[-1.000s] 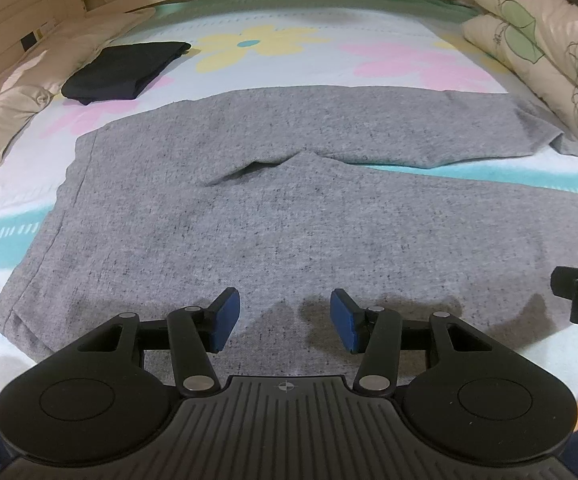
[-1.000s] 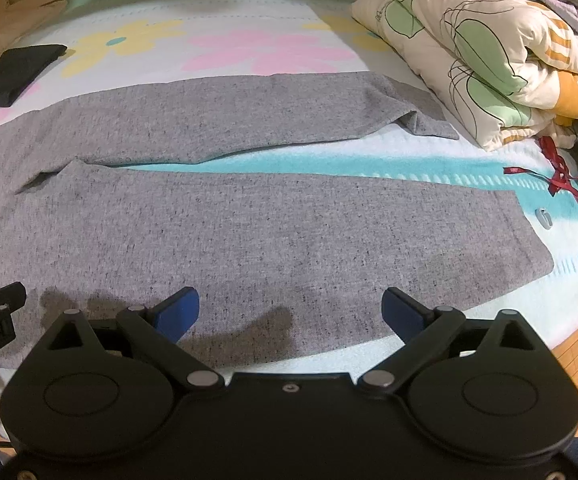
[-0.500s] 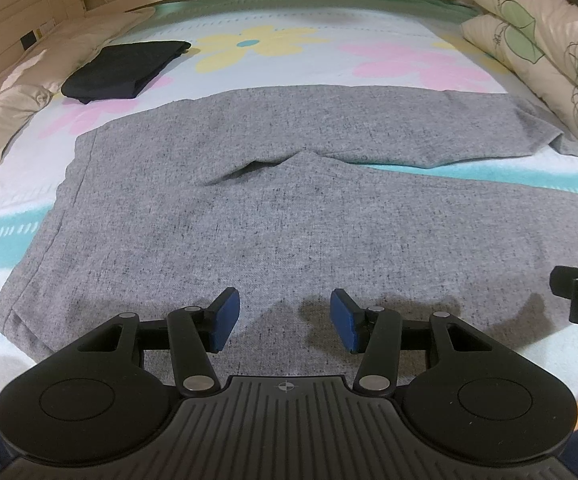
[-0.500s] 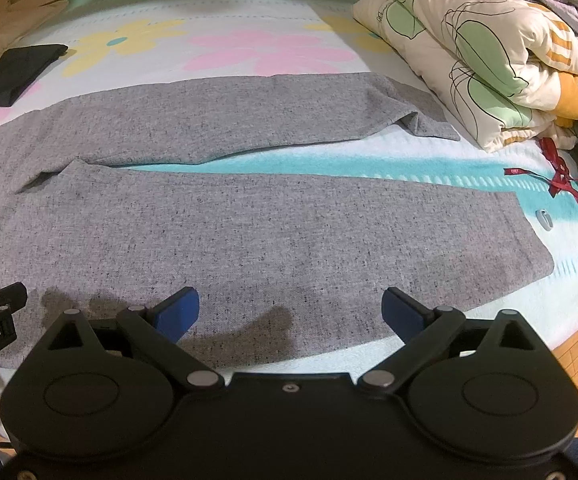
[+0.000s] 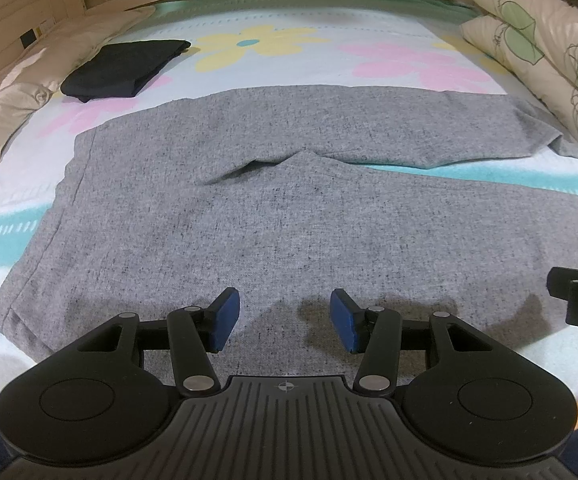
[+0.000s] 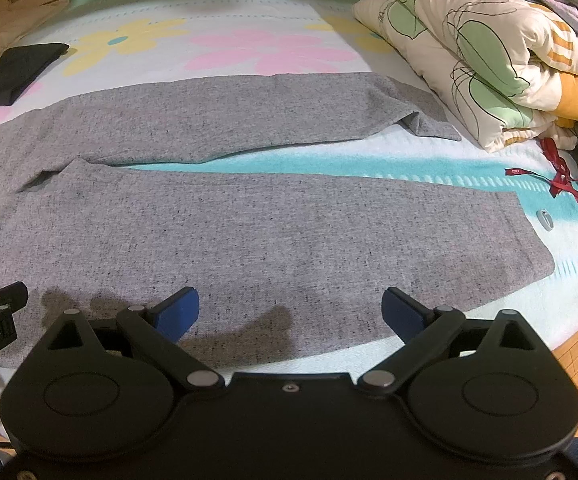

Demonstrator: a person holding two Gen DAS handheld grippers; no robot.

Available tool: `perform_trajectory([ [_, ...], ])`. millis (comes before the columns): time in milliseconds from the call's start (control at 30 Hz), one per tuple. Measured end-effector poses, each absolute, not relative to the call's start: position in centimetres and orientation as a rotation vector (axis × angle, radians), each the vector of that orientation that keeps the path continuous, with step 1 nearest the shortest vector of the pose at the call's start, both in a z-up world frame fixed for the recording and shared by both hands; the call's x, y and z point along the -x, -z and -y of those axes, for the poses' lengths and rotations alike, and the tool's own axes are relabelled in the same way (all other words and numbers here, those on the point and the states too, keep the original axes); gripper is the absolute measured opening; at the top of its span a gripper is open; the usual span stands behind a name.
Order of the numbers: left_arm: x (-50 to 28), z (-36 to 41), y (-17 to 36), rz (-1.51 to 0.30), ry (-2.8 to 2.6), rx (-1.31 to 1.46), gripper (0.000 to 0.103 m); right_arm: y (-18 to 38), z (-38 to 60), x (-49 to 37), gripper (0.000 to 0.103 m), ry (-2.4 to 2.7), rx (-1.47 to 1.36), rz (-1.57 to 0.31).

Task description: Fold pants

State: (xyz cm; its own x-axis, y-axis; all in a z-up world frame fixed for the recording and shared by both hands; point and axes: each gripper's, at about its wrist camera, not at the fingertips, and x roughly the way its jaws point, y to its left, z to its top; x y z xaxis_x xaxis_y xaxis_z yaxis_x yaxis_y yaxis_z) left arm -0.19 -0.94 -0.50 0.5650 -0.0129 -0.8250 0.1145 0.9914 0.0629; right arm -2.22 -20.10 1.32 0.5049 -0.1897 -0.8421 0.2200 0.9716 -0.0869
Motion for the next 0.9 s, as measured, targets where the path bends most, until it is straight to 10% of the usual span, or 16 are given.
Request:
perform_trajectory([
  [900, 0.20, 0.86, 0.57, -0.971, 0.080, -0.110, 0.049, -1.35, 20.00, 2.12, 0.098, 0.241, -0.030, -1.014],
])
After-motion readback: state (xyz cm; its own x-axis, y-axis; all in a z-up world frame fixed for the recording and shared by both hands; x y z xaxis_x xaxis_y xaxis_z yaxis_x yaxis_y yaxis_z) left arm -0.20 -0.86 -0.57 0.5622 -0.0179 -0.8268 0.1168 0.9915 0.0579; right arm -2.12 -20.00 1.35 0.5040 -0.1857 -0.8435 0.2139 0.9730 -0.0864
